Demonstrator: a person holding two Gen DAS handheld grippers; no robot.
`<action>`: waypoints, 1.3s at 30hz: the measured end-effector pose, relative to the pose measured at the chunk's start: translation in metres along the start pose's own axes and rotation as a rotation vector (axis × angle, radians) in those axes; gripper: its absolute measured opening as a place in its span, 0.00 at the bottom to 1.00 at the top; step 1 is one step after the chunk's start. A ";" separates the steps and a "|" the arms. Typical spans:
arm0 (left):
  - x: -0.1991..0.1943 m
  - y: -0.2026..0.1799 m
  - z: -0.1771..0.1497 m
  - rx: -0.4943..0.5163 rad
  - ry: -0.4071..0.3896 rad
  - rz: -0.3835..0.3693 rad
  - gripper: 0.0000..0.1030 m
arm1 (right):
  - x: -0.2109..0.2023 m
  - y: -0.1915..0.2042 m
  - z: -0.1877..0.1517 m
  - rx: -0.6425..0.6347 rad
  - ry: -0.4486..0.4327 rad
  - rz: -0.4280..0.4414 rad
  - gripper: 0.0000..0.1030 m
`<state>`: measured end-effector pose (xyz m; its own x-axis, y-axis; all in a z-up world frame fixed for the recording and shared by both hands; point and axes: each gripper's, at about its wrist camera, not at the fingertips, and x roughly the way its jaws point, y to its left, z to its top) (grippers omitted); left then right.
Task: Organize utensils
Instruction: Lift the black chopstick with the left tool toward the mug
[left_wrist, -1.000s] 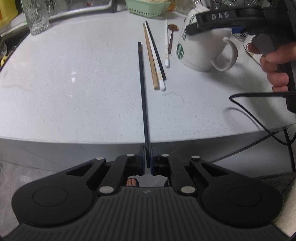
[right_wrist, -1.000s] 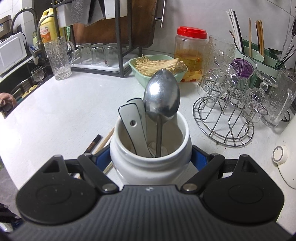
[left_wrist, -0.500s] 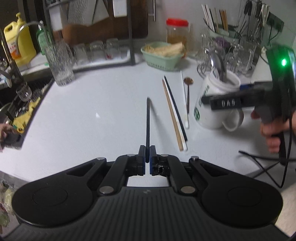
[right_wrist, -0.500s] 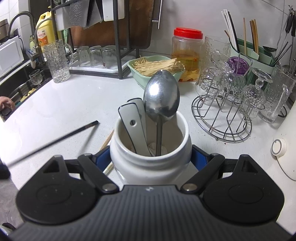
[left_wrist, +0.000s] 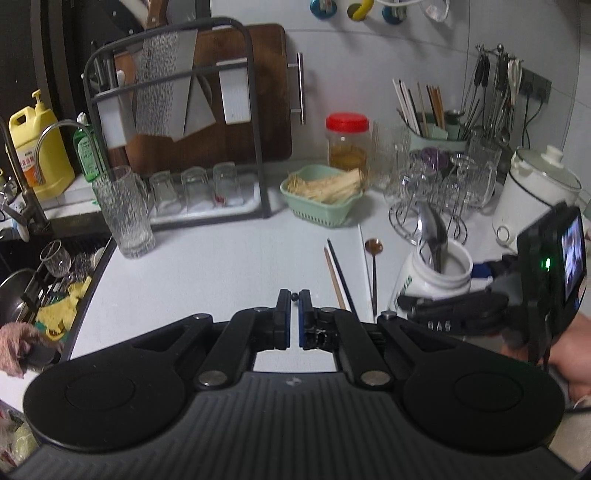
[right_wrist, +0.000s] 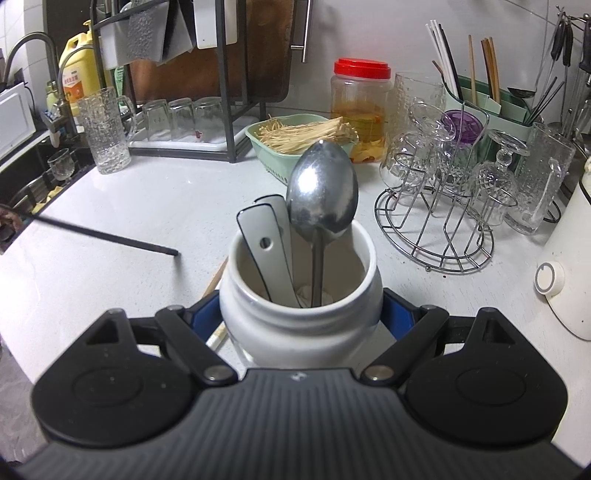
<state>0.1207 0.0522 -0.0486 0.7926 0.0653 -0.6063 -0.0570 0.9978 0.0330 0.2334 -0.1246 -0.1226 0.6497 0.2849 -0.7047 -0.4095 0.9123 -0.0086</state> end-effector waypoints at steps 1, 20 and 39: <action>0.000 0.000 0.004 -0.001 -0.012 -0.004 0.04 | 0.000 0.000 0.000 0.003 0.001 -0.003 0.88; 0.003 -0.004 0.058 0.042 -0.104 -0.110 0.04 | -0.004 0.006 -0.004 0.009 -0.007 -0.022 0.88; -0.063 -0.022 0.155 0.072 -0.149 -0.295 0.04 | -0.004 0.005 -0.003 0.010 0.000 -0.022 0.88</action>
<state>0.1662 0.0272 0.1121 0.8490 -0.2314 -0.4750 0.2270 0.9716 -0.0675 0.2266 -0.1218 -0.1225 0.6583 0.2645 -0.7048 -0.3885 0.9213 -0.0171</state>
